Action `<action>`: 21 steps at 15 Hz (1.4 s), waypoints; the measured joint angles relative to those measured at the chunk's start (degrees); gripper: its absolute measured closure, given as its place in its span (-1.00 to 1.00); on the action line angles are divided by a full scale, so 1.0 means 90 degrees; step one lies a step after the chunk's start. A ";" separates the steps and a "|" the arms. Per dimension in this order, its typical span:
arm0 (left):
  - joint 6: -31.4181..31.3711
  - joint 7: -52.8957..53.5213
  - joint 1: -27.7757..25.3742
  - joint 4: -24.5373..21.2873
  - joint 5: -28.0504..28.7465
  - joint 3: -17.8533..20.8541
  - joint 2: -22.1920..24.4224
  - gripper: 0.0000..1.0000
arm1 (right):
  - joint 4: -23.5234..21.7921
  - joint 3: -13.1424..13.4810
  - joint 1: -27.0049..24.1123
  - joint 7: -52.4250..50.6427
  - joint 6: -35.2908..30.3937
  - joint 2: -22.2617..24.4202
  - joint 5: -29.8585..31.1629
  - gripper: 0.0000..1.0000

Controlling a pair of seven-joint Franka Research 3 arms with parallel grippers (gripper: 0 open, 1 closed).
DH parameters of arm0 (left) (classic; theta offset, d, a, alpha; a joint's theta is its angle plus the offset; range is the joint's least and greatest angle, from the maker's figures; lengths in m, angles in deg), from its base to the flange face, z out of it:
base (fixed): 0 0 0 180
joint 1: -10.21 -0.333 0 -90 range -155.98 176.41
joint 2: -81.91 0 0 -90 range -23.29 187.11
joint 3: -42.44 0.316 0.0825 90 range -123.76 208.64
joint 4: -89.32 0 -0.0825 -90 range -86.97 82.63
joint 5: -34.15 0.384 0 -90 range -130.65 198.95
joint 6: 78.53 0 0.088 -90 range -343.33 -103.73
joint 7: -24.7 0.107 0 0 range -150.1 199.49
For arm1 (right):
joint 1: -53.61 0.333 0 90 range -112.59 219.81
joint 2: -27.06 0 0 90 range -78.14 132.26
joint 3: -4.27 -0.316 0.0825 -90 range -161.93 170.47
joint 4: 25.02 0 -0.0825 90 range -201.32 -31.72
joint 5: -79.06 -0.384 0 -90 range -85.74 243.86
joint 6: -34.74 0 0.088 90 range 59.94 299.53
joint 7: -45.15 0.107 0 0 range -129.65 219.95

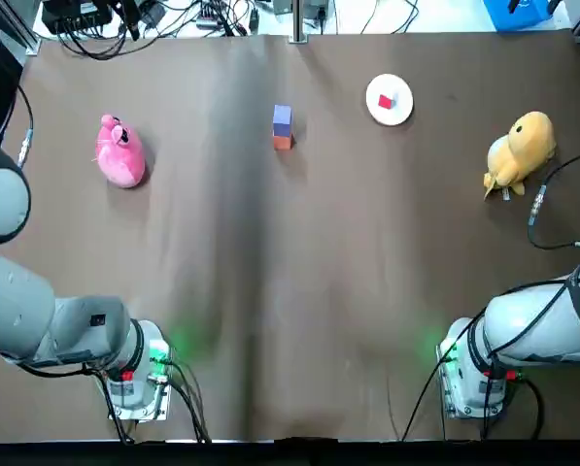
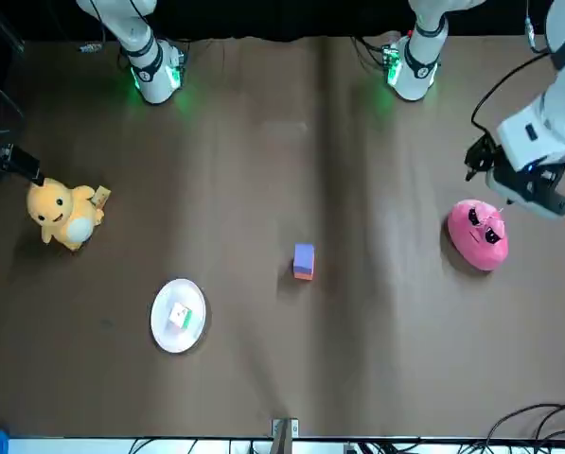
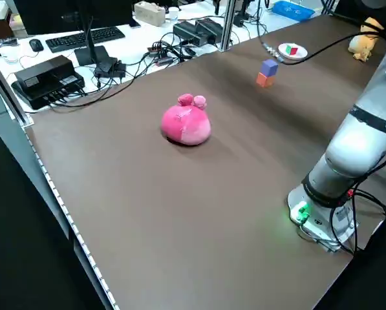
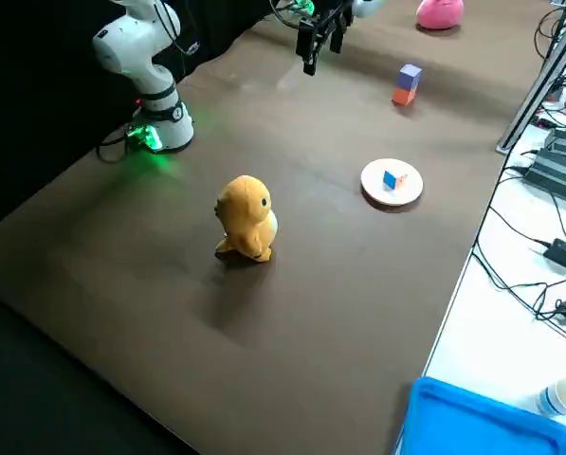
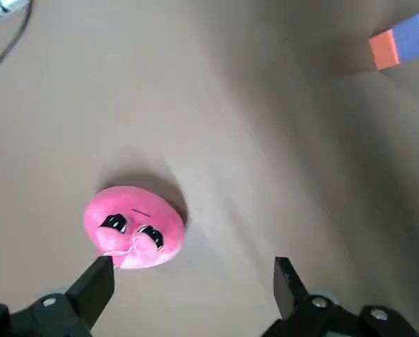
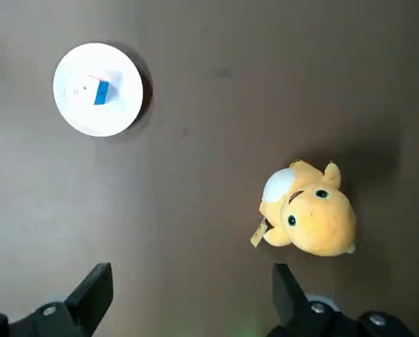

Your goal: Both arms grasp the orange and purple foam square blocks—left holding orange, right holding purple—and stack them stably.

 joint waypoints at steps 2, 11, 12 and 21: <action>0.0013 -0.0079 0.0000 -0.0040 0.0044 -0.0003 0.0161 -1.00 | -0.0137 0.0000 0.0000 0.0001 0.0223 0.0050 0.0000 -1.00; 0.0001 -0.1179 0.0003 -0.0053 0.0094 0.0020 0.0029 -1.00 | -0.0331 0.0001 -0.0001 0.0001 0.0207 0.0280 0.0000 -1.00; 0.0001 -0.1391 0.0014 -0.0052 0.0094 0.0004 0.0002 -1.00 | -0.0331 0.0004 -0.0002 0.0002 0.0188 0.0280 -0.0001 -1.00; 0.0001 -0.2081 -0.0001 -0.0039 0.0094 0.0009 -0.0137 -1.00 | -0.0331 0.0011 -0.0092 0.0010 0.0148 0.0285 -0.0108 -1.00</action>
